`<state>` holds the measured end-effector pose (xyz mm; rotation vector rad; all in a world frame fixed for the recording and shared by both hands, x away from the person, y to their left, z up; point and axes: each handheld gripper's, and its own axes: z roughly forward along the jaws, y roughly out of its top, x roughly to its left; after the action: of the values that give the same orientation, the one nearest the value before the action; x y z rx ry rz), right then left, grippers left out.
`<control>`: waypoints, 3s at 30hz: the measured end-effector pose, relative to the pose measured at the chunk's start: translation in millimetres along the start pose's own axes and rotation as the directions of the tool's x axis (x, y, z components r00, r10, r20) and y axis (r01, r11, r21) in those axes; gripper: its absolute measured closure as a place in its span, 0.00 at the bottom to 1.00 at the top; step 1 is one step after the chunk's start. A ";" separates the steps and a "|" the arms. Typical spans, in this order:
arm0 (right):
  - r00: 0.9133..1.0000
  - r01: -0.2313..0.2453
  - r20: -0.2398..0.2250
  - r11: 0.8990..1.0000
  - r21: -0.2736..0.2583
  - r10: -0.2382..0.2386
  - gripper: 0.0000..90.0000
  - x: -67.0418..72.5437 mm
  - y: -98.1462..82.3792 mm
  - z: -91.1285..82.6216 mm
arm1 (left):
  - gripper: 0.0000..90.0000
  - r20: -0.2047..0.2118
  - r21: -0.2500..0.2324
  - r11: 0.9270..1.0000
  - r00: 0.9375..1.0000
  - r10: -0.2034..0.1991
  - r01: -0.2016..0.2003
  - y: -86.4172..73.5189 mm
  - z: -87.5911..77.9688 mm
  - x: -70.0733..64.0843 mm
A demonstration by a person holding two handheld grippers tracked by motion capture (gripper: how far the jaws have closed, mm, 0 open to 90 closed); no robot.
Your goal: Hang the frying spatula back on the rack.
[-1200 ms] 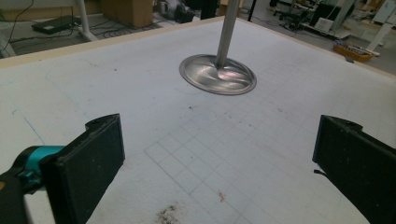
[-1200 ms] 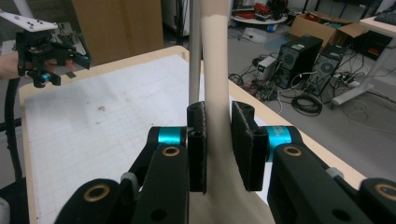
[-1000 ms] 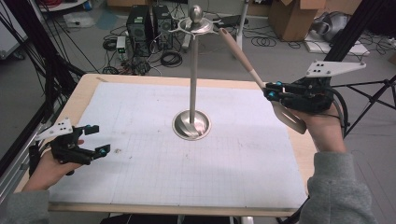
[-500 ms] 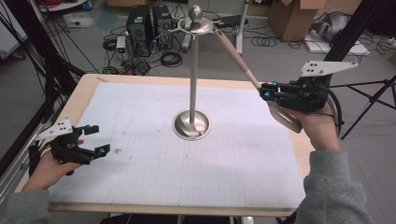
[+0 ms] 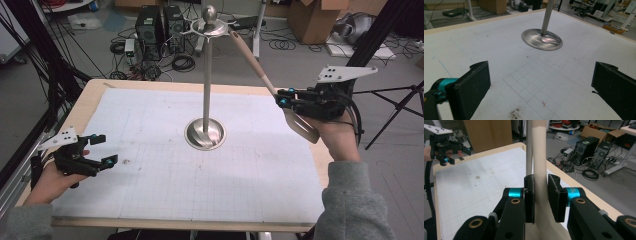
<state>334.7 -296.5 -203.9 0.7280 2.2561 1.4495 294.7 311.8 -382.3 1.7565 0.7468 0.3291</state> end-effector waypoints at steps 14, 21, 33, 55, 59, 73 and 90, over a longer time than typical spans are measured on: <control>1.000 0.000 0.000 1.000 0.029 0.000 0.85 2.4 -0.3 13.7 | 0.03 0.000 0.001 1.000 1.000 0.000 0.000 -0.3 -0.2 0.4; 1.000 -0.004 -0.002 0.999 0.032 0.004 0.85 2.3 -2.6 21.6 | 0.03 -0.001 0.001 1.000 1.000 -0.001 0.001 -0.2 -0.3 0.1; 1.000 0.006 -0.012 0.999 0.042 -0.005 0.85 1.8 -5.2 35.9 | 0.03 0.000 -0.001 1.000 1.000 -0.004 0.004 -0.7 -1.1 0.2; 1.000 -0.001 -0.020 0.998 0.064 0.002 0.85 1.7 -6.7 60.7 | 0.03 0.002 -0.011 1.000 1.000 -0.011 0.011 -0.6 -2.5 0.6; 1.000 -0.003 -0.022 0.998 0.069 0.005 0.85 2.0 -7.6 66.1 | 0.03 0.003 -0.015 1.000 1.000 -0.015 0.015 -0.7 -2.8 0.3; 1.000 -0.004 -0.025 0.997 0.074 0.006 0.85 2.0 -8.0 81.8 | 0.03 -0.002 -0.012 1.000 1.000 -0.015 0.015 -1.1 -4.2 0.9; 0.999 -0.011 -0.042 0.998 0.061 0.013 0.85 0.6 -10.7 100.1 | 0.03 -0.002 -0.013 1.000 1.000 -0.016 0.016 -2.1 -5.7 0.0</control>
<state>387.1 -227.1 -254.6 0.7366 2.3407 1.4205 290.9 316.4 -382.4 1.7379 0.7584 0.3248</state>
